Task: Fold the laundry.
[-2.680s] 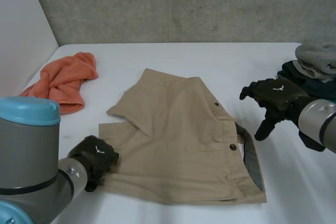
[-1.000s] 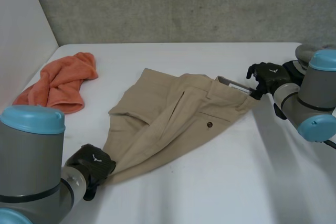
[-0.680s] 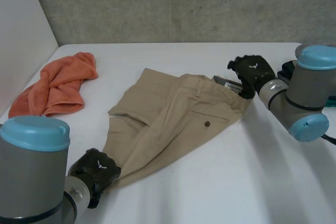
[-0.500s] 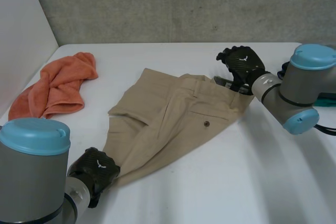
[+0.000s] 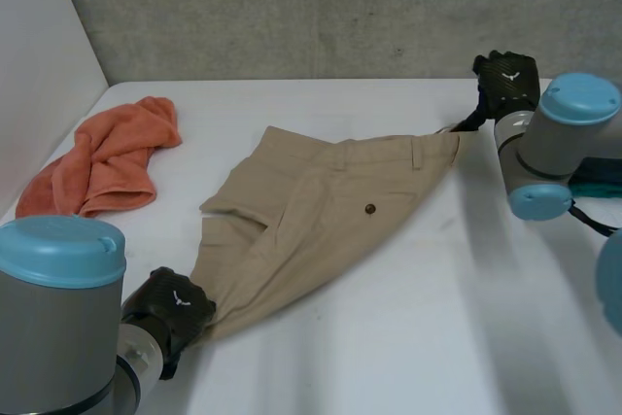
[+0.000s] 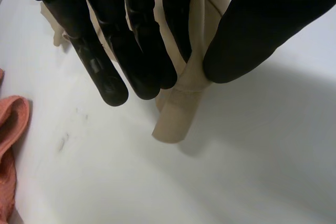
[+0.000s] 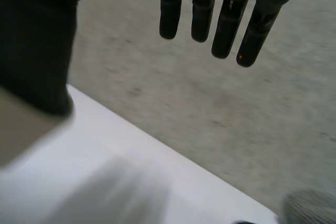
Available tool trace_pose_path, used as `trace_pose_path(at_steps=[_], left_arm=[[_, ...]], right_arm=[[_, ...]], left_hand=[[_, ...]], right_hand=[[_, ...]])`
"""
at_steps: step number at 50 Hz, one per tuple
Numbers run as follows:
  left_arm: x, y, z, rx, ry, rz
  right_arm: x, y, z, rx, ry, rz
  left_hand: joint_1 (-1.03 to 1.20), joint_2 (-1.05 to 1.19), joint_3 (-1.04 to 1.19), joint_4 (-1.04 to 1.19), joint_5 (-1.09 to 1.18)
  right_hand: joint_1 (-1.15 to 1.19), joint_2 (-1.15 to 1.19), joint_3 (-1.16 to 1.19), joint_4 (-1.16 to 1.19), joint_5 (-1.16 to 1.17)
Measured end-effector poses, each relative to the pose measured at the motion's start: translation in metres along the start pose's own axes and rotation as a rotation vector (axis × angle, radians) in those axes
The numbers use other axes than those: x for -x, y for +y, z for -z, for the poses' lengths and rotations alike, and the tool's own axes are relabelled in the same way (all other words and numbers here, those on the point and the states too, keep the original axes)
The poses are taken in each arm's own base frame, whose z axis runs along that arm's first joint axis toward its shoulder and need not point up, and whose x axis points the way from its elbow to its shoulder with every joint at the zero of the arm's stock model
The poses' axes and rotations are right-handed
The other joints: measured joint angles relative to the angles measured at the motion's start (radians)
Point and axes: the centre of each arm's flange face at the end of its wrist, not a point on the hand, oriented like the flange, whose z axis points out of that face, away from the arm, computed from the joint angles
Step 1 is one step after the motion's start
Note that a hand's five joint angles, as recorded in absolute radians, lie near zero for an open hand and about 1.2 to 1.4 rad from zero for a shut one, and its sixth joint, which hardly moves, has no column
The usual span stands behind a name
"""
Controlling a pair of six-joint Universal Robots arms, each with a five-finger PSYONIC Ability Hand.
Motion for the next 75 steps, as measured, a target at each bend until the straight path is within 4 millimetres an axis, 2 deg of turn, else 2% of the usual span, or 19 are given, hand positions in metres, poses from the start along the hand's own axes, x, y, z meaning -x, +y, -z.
trace_pose_path(at_steps=[8, 9, 17, 19, 24, 29, 30, 34, 41, 45, 47, 50, 53, 57, 63, 68, 72, 73, 75], left_arm=[[0.002, -0.006, -0.002, -0.037, -0.021, 0.001], [0.001, -0.009, -0.002, -0.051, -0.028, 0.000], [0.000, -0.012, -0.002, -0.077, -0.038, -0.007], [-0.001, -0.013, -0.001, -0.081, -0.037, -0.009], [-0.003, -0.013, 0.001, -0.087, -0.032, -0.015], [-0.004, -0.013, 0.003, -0.094, -0.032, -0.017], [-0.004, -0.013, 0.004, -0.097, -0.034, -0.016], [-0.003, -0.014, 0.005, -0.105, -0.041, -0.014], [-0.001, -0.016, 0.007, -0.116, -0.050, -0.010], [0.000, -0.017, 0.008, -0.122, -0.054, -0.007], [0.001, -0.017, 0.008, -0.125, -0.058, -0.005], [0.002, -0.018, 0.008, -0.129, -0.064, -0.002], [0.004, -0.018, 0.008, -0.132, -0.069, 0.001], [0.009, -0.020, 0.007, -0.137, -0.086, 0.012], [0.025, -0.026, 0.008, -0.169, -0.143, 0.043], [0.035, -0.035, 0.010, -0.241, -0.205, 0.070], [0.036, -0.038, 0.012, -0.277, -0.228, 0.079], [0.036, -0.039, 0.012, -0.290, -0.232, 0.080], [0.033, -0.038, 0.013, -0.298, -0.230, 0.078]], right_arm=[[0.008, -0.025, 0.033, 0.048, -0.158, 0.001], [0.008, -0.040, 0.049, 0.071, -0.189, 0.032], [0.009, -0.075, 0.082, 0.109, -0.231, 0.176], [0.018, -0.082, 0.090, 0.112, -0.267, 0.218], [0.068, -0.100, 0.117, 0.054, -0.483, 0.335], [0.094, -0.094, 0.118, 0.013, -0.598, 0.349], [0.120, -0.078, 0.112, -0.012, -0.696, 0.349], [0.141, -0.051, 0.103, -0.015, -0.760, 0.364], [0.155, -0.018, 0.093, -0.008, -0.791, 0.404], [0.162, 0.004, 0.089, 0.002, -0.809, 0.419], [0.164, 0.009, 0.087, -0.002, -0.813, 0.421], [0.162, -0.003, 0.083, -0.032, -0.792, 0.424], [0.157, -0.019, 0.082, -0.055, -0.766, 0.428], [0.140, -0.062, 0.087, -0.086, -0.694, 0.438], [0.100, -0.113, 0.128, -0.036, -0.621, 0.472], [0.059, -0.116, 0.177, 0.137, -0.617, 0.521], [0.045, -0.107, 0.201, 0.258, -0.633, 0.530], [0.032, -0.097, 0.228, 0.397, -0.655, 0.529], [0.024, -0.088, 0.253, 0.511, -0.671, 0.522]], left_hand=[[0.000, 0.000, 0.000, 0.000, 0.000], [0.000, 0.000, 0.000, 0.000, 0.000], [0.000, 0.000, 0.000, 0.000, 0.000], [0.000, 0.000, 0.000, 0.000, 0.000], [0.000, 0.000, 0.000, 0.000, 0.000], [0.000, 0.000, 0.000, 0.000, 0.000], [0.000, 0.000, 0.000, 0.000, 0.000], [0.000, 0.000, 0.000, 0.000, 0.000], [0.000, 0.000, 0.000, 0.000, 0.000], [0.000, 0.000, 0.000, 0.000, 0.000], [0.000, 0.000, 0.000, 0.000, 0.000], [0.000, 0.000, 0.000, 0.000, 0.000], [0.000, 0.000, 0.000, 0.000, 0.000], [0.000, 0.000, 0.000, 0.000, 0.000], [0.000, 0.000, 0.000, 0.000, 0.000], [0.000, 0.000, 0.000, 0.000, 0.000], [0.000, 0.000, 0.000, 0.000, 0.000], [0.000, 0.000, 0.000, 0.000, 0.000], [0.000, 0.000, 0.000, 0.000, 0.000]], right_hand=[[-0.056, -0.049, -0.059, -0.065, -0.055], [-0.056, -0.049, -0.059, -0.066, -0.057], [-0.056, -0.049, -0.059, -0.066, -0.057], [-0.056, -0.049, -0.059, -0.065, -0.057], [-0.056, -0.049, -0.059, -0.065, -0.057], [-0.056, -0.049, -0.059, -0.065, -0.057], [-0.056, -0.049, -0.059, -0.065, -0.057], [-0.056, -0.049, -0.059, -0.065, -0.056], [-0.056, -0.049, -0.059, -0.064, -0.053], [0.115, 0.133, 0.135, 0.136, 0.133], [0.422, 0.510, 0.504, 0.484, 0.448], [0.601, 0.755, 0.747, 0.757, 0.702], [0.604, 0.756, 0.760, 0.771, 0.709], [0.604, 0.756, 0.760, 0.772, 0.709], [0.604, 0.756, 0.764, 0.772, 0.729], [0.613, 0.756, 0.767, 0.772, 0.743], [0.613, 0.756, 0.767, 0.772, 0.749], [0.613, 0.756, 0.767, 0.772, 0.755], [0.613, 0.756, 0.767, 0.772, 0.757]])
